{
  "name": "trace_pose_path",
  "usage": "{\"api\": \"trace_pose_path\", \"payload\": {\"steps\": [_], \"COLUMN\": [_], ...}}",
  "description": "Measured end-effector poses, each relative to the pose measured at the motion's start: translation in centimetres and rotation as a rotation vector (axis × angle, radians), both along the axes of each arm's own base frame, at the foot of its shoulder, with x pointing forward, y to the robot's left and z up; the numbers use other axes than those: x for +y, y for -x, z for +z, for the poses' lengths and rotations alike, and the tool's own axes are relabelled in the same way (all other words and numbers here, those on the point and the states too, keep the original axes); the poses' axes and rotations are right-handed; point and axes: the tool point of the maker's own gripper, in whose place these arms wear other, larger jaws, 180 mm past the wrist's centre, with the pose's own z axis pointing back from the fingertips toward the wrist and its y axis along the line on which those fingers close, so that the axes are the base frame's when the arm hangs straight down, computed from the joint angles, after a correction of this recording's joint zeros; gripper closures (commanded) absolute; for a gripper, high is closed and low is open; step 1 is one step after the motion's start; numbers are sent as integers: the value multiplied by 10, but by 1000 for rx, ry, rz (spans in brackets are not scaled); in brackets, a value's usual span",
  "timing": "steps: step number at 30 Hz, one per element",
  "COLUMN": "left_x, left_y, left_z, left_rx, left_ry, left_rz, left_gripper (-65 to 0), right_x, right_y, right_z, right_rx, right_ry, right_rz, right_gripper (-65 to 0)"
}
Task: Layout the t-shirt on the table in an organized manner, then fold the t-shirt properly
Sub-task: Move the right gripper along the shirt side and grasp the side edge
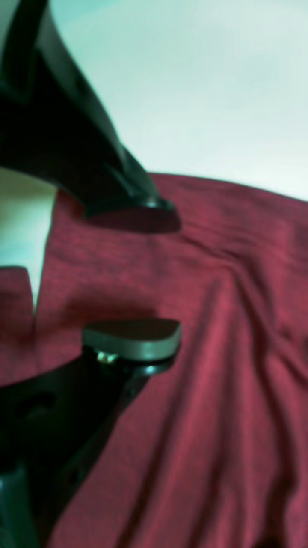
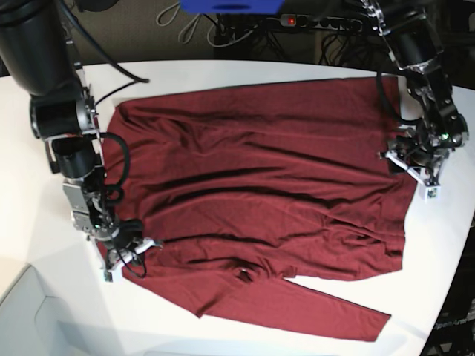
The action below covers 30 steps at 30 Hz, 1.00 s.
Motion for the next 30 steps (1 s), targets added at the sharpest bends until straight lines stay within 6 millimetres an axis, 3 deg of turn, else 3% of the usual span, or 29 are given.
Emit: {"api": "trace_pose_path", "payload": {"steps": [3,9,14,18,30], "left_x": [2,3,6,8,7], "left_y": [4,5,9,15,18], "left_z": [-7,-9,-10,-13,-10], "left_rx": [4,12,6,8,19], "left_ry": [25,17,19,10,3], "left_rz": [19,18,16,17,11], "left_gripper": [-313,-313,-313,-313,-313], "right_x": [-3,-17,-66,-95,-96], "right_y": [12,14,17,22,26], "right_z": [-19,-24,-24,-22,-25], "right_rx": [38,5,14,21,14], "right_ry": [6,8,118,160,168], "right_rz": [-10,-70,-212,-266,-277], "right_gripper": [0,0,0,0,0]}}
